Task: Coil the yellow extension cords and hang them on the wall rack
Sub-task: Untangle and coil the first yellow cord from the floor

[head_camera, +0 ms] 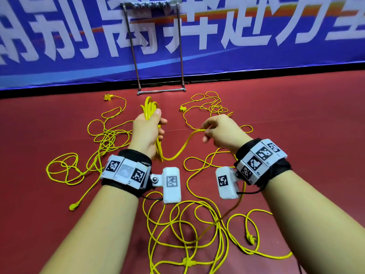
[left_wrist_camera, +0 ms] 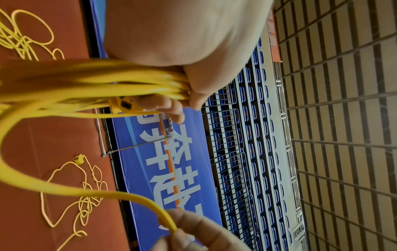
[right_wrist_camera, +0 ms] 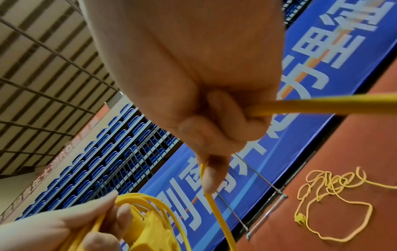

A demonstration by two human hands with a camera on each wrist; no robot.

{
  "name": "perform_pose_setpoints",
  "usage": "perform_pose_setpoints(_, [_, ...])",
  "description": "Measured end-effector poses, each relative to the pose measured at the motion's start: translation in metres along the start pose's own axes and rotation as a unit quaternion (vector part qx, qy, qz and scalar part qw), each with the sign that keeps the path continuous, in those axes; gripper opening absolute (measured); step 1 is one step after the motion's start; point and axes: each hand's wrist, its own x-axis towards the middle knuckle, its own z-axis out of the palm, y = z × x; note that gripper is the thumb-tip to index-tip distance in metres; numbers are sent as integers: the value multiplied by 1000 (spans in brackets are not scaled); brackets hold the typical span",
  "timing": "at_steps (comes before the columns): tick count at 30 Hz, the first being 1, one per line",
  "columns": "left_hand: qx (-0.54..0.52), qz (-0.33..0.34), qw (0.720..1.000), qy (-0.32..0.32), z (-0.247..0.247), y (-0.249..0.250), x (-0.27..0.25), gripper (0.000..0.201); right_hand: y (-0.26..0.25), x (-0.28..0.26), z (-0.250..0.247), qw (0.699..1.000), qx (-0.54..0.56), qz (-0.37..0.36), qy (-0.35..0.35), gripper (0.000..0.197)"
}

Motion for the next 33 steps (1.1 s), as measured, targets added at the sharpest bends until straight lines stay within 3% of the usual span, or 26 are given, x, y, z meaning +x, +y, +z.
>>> perform_pose_setpoints(5, [18, 4, 999, -28, 4, -3, -5, 10, -7, -1, 0, 998, -63, -20, -20, 27])
perform_pose_setpoints(9, [19, -16, 995, -97, 17, -5, -16, 10, -11, -4, 12, 1000, 1, -24, -8, 20])
perform_pose_setpoints(14, [18, -50, 990, -127, 28, -12, -24, 19, -22, -11, 19, 976, 192, 71, -72, 46])
perform_pose_setpoints(18, [32, -53, 990, -130, 28, -14, -24, 16, -23, -16, 19, 965, 235, 50, -107, 46])
perform_pose_setpoints(23, [9, -83, 987, -135, 21, -12, -17, 16, -19, -13, 21, 968, 232, 33, -87, 31])
perform_pose_setpoints(28, [-37, -99, 990, -95, 16, -15, -15, 13, -17, -12, 29, 967, 228, 30, -110, 24])
perform_pose_setpoints(33, [-98, -9, 995, 1, 7, -2, 1, 12, 7, -12, 32, 968, 125, 7, -215, 5])
